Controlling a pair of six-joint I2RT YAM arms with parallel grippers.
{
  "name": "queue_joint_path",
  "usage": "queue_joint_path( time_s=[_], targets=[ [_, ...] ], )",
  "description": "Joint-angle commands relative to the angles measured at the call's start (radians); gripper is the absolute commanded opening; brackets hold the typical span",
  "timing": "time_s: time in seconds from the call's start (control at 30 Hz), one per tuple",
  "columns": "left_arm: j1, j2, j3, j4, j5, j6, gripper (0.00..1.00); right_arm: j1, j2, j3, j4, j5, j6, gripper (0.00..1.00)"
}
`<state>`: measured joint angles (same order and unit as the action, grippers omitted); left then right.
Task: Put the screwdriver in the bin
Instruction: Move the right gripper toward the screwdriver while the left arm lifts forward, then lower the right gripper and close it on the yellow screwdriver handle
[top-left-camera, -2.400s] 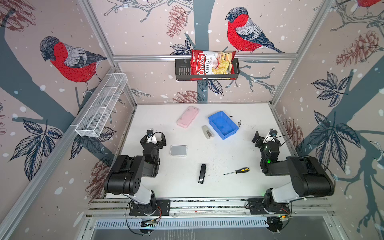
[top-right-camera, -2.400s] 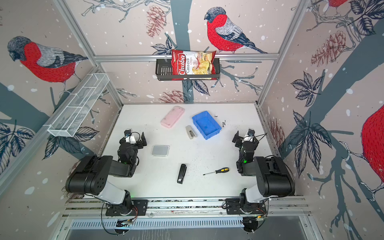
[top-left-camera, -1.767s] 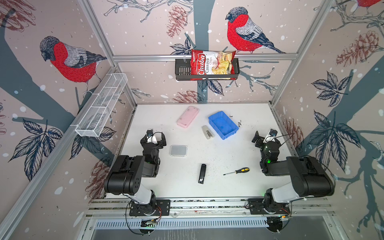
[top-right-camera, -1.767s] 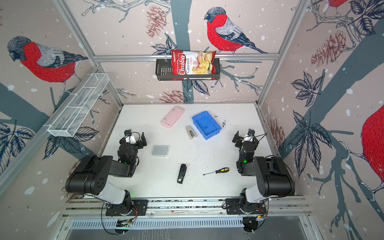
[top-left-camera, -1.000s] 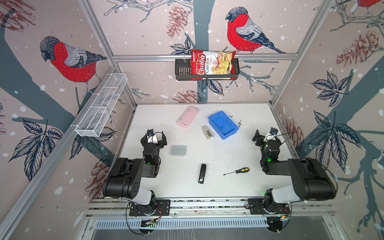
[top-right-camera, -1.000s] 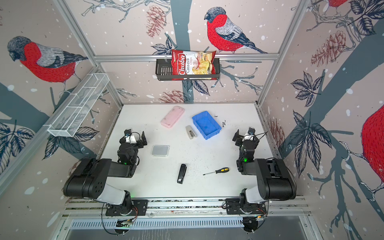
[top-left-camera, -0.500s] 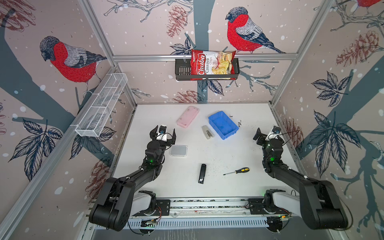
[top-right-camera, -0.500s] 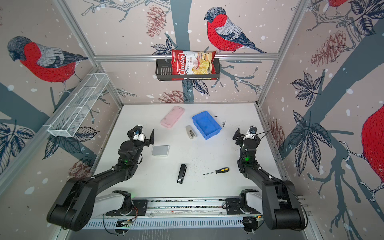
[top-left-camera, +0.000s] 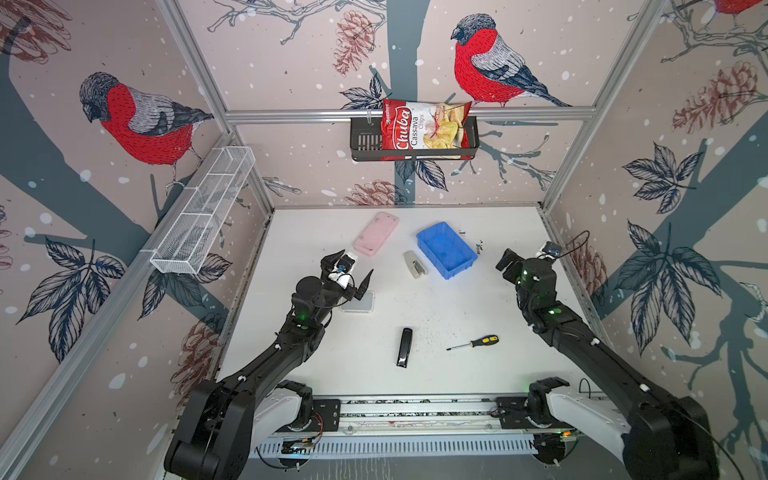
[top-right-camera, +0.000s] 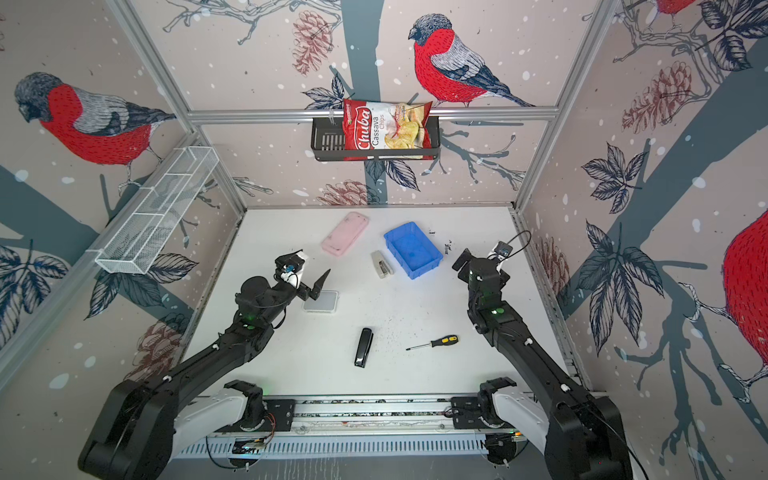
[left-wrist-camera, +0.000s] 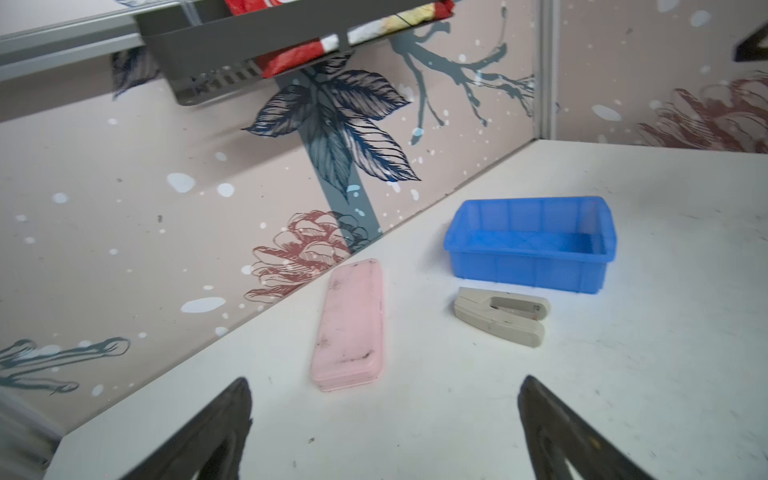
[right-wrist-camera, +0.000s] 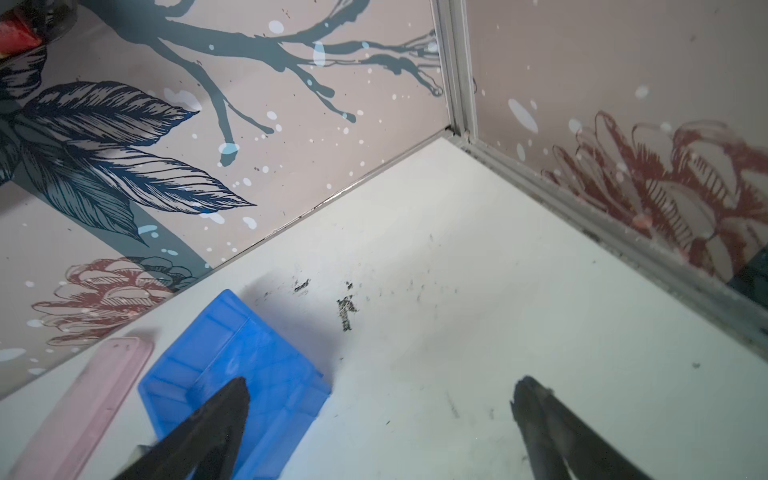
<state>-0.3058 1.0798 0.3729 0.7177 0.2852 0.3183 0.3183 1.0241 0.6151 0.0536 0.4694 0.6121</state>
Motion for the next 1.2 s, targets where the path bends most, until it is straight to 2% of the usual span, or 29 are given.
queue_joint_path(
  time_s=[0.0,0.07,0.13,0.33,0.53,0.77,0.93,1.17],
  targets=[
    [-0.010,-0.001,0.000,-0.035,0.078,0.038,0.98,0.058,0.021,0.075,-0.294,0.049,0.333,1.00],
    [-0.016,-0.003,-0.002,-0.039,0.082,0.048,0.98,0.097,0.039,0.126,-0.403,0.052,0.479,1.00],
    [-0.025,-0.003,-0.002,-0.053,0.092,0.072,0.98,0.125,0.061,0.173,-0.499,0.008,0.623,1.00],
    [-0.047,-0.020,-0.002,-0.087,0.156,0.150,0.98,0.162,0.091,0.177,-0.608,-0.240,0.973,1.00],
    [-0.085,-0.029,0.011,-0.155,0.201,0.227,0.98,0.224,0.054,0.112,-0.688,-0.340,1.213,1.00],
    [-0.172,-0.041,0.045,-0.398,0.275,0.435,0.98,0.243,0.056,0.084,-0.831,-0.422,1.288,1.00],
    [-0.236,-0.023,0.072,-0.482,0.309,0.464,0.98,0.237,0.034,0.057,-0.872,-0.447,1.313,1.00],
    [-0.262,-0.002,0.066,-0.463,0.318,0.456,0.98,0.182,0.010,-0.047,-0.839,-0.471,1.308,1.00]
  ],
)
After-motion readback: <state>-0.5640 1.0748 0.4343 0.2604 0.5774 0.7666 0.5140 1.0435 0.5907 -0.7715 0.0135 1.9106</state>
